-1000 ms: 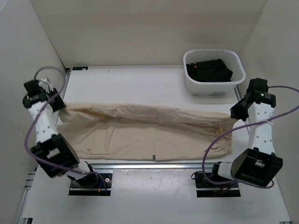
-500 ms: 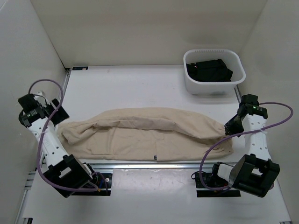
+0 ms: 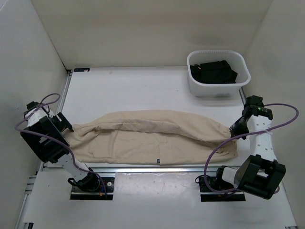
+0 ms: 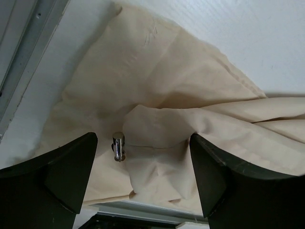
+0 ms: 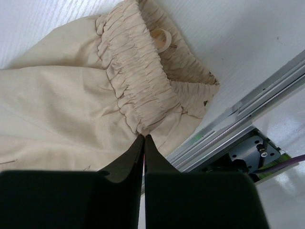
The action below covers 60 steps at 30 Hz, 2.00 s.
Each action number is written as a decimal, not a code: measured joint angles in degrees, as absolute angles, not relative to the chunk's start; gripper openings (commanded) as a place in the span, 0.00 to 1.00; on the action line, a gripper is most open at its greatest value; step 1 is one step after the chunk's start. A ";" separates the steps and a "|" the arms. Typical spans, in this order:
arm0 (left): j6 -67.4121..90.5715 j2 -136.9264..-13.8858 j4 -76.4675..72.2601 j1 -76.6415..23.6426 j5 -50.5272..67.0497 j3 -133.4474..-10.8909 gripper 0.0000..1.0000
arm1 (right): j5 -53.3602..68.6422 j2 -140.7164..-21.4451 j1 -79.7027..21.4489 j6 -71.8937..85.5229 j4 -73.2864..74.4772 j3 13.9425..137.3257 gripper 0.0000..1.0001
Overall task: Fold and stack the trousers
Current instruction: Fold the trousers
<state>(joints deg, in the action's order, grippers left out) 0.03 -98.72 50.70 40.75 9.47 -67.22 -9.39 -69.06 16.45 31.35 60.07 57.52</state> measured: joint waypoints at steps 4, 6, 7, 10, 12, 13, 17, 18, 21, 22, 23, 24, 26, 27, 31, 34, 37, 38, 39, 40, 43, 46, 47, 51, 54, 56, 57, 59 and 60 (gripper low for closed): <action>0.19 -99.85 50.06 40.75 9.65 -67.90 0.67 | -9.74 -69.06 16.43 31.09 60.07 57.54 0.00; 0.40 -100.18 49.82 40.75 10.09 -67.92 0.24 | -9.93 -69.06 16.43 31.07 60.07 57.54 0.00; 0.36 -100.31 49.80 40.75 10.52 -67.92 0.14 | -10.00 -69.06 16.45 31.05 60.07 57.54 0.00; 0.05 -100.71 49.78 40.75 11.53 -68.18 0.14 | -10.15 -69.06 16.43 31.05 60.07 57.54 0.00; 0.05 -100.73 50.17 40.64 12.03 -69.19 0.14 | -10.15 -69.06 16.43 31.05 60.07 57.56 0.00; 0.08 -100.73 50.68 40.29 12.25 -70.30 0.14 | -10.13 -69.17 16.43 31.05 60.25 57.78 0.00; 0.08 -100.51 51.22 37.45 12.36 -77.84 0.14 | -9.91 -71.57 16.43 31.00 61.43 62.59 0.00; 0.08 -100.27 50.89 36.32 12.43 -79.77 0.14 | -9.91 -72.77 16.43 30.89 62.04 65.01 0.00; 0.05 -96.86 47.94 32.91 12.64 -83.09 0.14 | -10.13 -75.35 16.38 30.52 62.04 72.34 0.00; 0.05 -94.21 46.63 31.94 12.88 -82.87 0.14 | -10.41 -75.50 16.38 30.33 61.65 74.15 0.00; 0.05 -91.22 44.95 31.40 13.10 -81.62 0.14 | -10.61 -75.24 16.38 30.17 61.39 74.98 0.00; 0.05 -87.18 42.81 31.27 13.30 -79.00 0.14 | -10.81 -74.61 16.38 29.95 61.23 75.07 0.00; 0.05 -77.93 39.24 31.51 13.43 -71.33 0.14 | -11.16 -72.75 16.40 29.71 60.95 73.06 0.00; 0.03 -72.20 38.02 31.75 13.47 -66.15 0.14 | -11.33 -71.57 16.40 29.58 61.04 71.16 0.00; 0.03 -57.93 37.50 33.61 13.78 -51.53 0.14 | -12.21 -67.83 16.80 29.52 62.28 63.53 0.00; 0.01 -54.98 37.30 35.44 12.34 -44.99 0.14 | -13.74 -65.65 16.93 29.30 62.89 60.42 0.00; 0.05 -55.07 37.23 36.69 9.91 -41.06 0.14 | -15.57 -63.99 17.10 29.15 63.26 58.87 0.00; 0.05 -55.07 37.39 36.91 9.30 -40.21 0.14 | -16.45 -63.44 17.26 29.10 63.31 58.52 0.00; 0.03 -55.07 37.50 37.15 8.75 -39.79 0.14 | -17.23 -62.89 17.37 29.08 63.48 58.28 0.00; 0.05 -55.09 37.67 37.47 8.14 -39.79 0.14 | -17.93 -62.41 17.45 29.06 63.72 58.19 0.00; 0.03 -54.89 37.01 38.15 6.31 -39.81 0.14 | -19.90 -60.58 17.56 28.91 63.79 56.90 0.00; 0.03 -54.89 37.41 38.39 3.86 -39.79 0.14 | -20.67 -59.53 17.58 29.06 63.90 53.69 0.00; 0.03 -54.89 37.80 38.44 3.29 -39.77 0.14 | -20.64 -59.33 17.65 29.26 63.96 52.51 0.00; 0.03 -54.46 39.40 38.52 2.52 -37.76 0.14 | -19.31 -58.54 18.00 31.03 64.01 46.87 0.02; 0.03 -53.93 41.01 38.52 2.28 -35.09 0.14 | -18.46 -58.50 18.39 32.62 63.99 46.06 0.15; 0.03 -53.21 41.98 38.52 2.04 -33.61 0.23 | -18.00 -58.41 18.57 33.87 63.66 46.06 0.52; 0.03 -52.62 42.02 38.52 1.89 -32.86 0.29 | -17.76 -58.41 18.65 34.70 63.44 46.04 0.64; 0.08 -51.37 42.17 38.52 1.56 -31.59 0.49 | -17.10 -58.37 18.68 35.05 62.87 46.04 0.71; -0.08 -50.83 42.37 38.52 1.17 -31.29 0.69 | -16.38 -58.30 18.68 35.03 62.52 46.04 0.71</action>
<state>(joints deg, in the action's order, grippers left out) -0.08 -50.83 42.37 38.52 1.17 -31.29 -16.38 -58.30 18.68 35.03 62.52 46.04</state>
